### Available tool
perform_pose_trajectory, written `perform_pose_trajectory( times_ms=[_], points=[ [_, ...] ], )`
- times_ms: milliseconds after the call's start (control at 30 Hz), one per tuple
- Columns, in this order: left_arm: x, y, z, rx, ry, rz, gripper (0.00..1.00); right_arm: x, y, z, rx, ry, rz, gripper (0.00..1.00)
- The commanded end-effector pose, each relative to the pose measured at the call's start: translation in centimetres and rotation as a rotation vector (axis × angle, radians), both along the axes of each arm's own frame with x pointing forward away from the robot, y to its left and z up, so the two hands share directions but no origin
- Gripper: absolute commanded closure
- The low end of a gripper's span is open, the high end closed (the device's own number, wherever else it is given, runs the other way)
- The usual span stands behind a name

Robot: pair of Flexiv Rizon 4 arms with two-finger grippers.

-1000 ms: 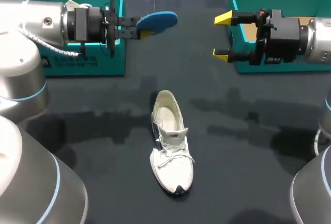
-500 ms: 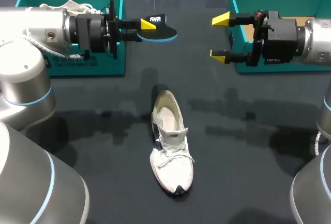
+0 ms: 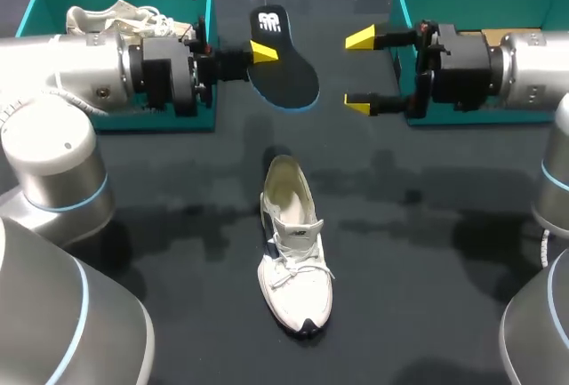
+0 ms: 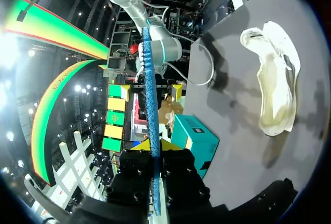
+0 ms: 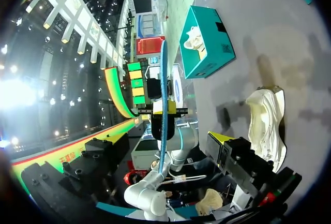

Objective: Take the shoe out of the shoebox, open the shoe tongue, remove and reinsert the insole, then place the shoe into the shoebox

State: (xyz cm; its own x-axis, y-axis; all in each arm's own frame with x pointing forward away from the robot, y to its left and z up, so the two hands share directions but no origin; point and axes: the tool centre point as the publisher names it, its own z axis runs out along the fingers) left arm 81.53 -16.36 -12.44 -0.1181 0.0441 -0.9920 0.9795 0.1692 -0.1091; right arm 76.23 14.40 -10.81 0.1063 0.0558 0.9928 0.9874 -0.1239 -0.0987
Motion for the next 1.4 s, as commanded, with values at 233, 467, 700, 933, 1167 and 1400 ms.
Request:
perform_pose_trajectory(
  times_ms=[233, 467, 700, 933, 1167, 1400],
  points=[
    [0.2, 0.0, -0.2, 0.01, 0.008, -0.006, 1.0, 0.0, 0.3, -0.5, 0.012, 0.008, 0.001, 0.0],
    [0.2, 0.0, -0.2, 0.01, 0.008, -0.006, 1.0, 0.0, 0.3, -0.5, 0.012, 0.008, 0.001, 0.0],
    [-0.3, -0.2, -0.8, 0.006, -0.112, -0.043, 1.0, 0.1, 1.2, -1.4, 0.027, 0.007, 0.037, 0.0],
    [-0.6, -0.6, -1.4, -0.004, -0.189, -0.065, 1.0, -0.3, 2.2, -2.1, 0.002, -0.006, 0.081, 0.0],
    [-0.9, -1.0, -2.4, 0.023, -0.21, -0.057, 1.0, -0.5, 3.1, -2.5, -0.029, -0.072, 0.124, 0.0],
    [-0.8, -1.0, -2.9, 0.018, -0.157, -0.04, 1.0, -0.2, 3.9, -3.5, -0.037, -0.112, 0.155, 0.02]
  ],
)
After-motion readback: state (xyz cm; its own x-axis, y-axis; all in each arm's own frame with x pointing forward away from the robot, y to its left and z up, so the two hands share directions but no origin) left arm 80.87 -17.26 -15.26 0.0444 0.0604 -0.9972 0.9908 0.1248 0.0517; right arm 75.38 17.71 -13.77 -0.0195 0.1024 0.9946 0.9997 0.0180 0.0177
